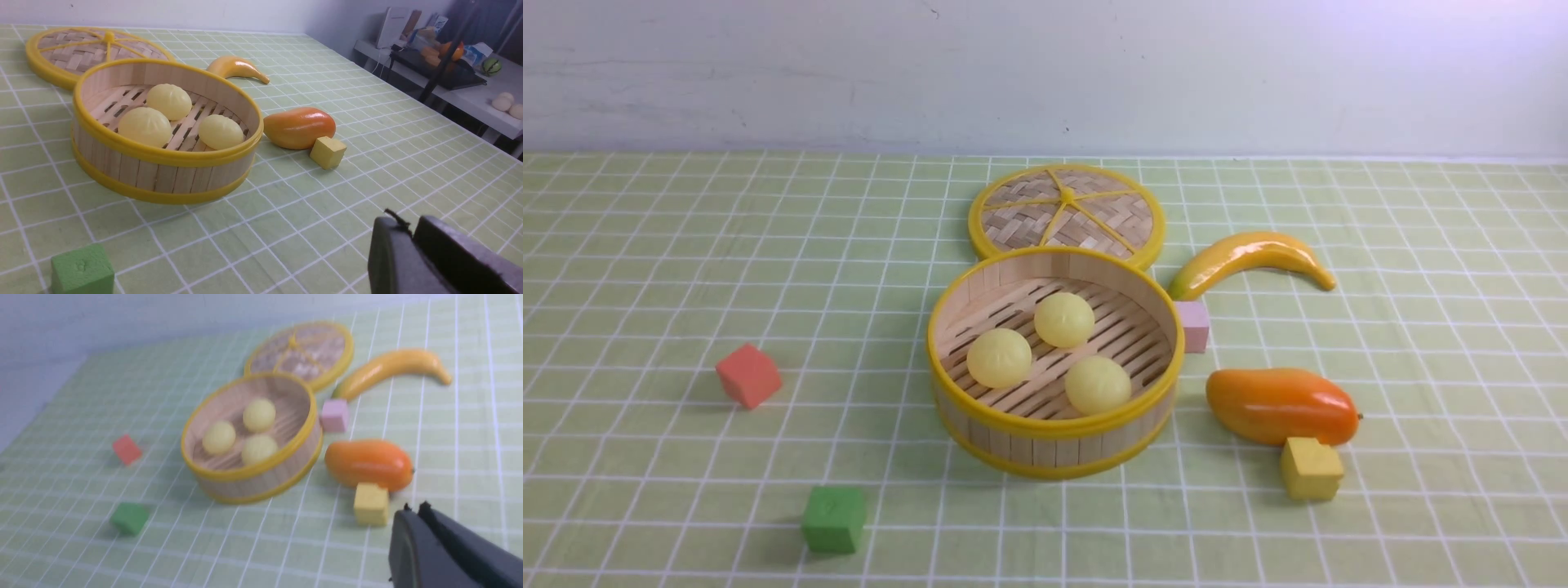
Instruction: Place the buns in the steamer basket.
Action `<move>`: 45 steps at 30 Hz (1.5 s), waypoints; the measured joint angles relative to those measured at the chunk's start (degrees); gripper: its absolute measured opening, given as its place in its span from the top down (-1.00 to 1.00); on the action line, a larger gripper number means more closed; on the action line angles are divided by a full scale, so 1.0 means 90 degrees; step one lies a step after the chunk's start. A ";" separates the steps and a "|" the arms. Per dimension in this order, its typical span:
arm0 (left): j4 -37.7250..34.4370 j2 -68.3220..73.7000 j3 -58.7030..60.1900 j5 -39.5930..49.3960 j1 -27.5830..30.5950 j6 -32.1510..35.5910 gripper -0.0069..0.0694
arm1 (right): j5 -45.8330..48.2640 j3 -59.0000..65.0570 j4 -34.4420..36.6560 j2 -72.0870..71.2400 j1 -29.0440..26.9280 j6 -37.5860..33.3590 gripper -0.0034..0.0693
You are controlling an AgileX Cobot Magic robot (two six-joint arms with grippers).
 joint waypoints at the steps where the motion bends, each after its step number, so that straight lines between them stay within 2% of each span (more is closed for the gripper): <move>1: 0.0000 0.0000 0.0000 0.0000 0.0000 0.0000 0.63 | -0.0046 0.0064 -0.0032 -0.0126 -0.0096 -0.0011 0.91; 4: 0.0000 0.0000 0.0000 0.0000 0.0000 0.0000 0.62 | -0.0701 0.1026 -0.0258 -0.0641 -0.0930 -0.0211 0.91; 5: 0.0000 0.0000 0.0000 0.0000 0.0000 0.0000 0.62 | -0.1166 0.1641 -0.0216 -0.0788 -0.1551 -0.0296 0.91; 7: 0.0000 0.0000 0.0000 0.0000 0.0000 0.0000 0.61 | -0.1808 0.2327 -0.0176 -0.0842 -0.2146 -0.0316 0.91; 11: 0.0000 0.0000 0.0000 0.0002 0.0000 0.0000 0.60 | -0.2817 0.3174 -0.0176 -0.0860 -0.2583 -0.0337 0.91; 12: 0.0000 0.0000 0.0000 0.0002 0.0000 0.0000 0.60 | -0.3375 0.3621 -0.0176 -0.0912 -0.2668 -0.0337 0.92; 15: 0.0000 0.0000 0.0000 0.0007 0.0000 0.0000 0.59 | -0.3791 0.4165 -0.0176 -0.1014 -0.2708 -0.0337 0.94; 23: 0.0000 0.0000 0.0000 0.0007 0.0000 0.0000 0.58 | -0.2910 0.4256 -0.0296 -0.1022 -0.2708 -0.0595 0.94; 45: 0.0037 0.0000 0.0000 0.0007 0.0000 0.0022 0.53 | -0.2847 0.4242 -0.0302 -0.1022 -0.2708 -0.0622 0.93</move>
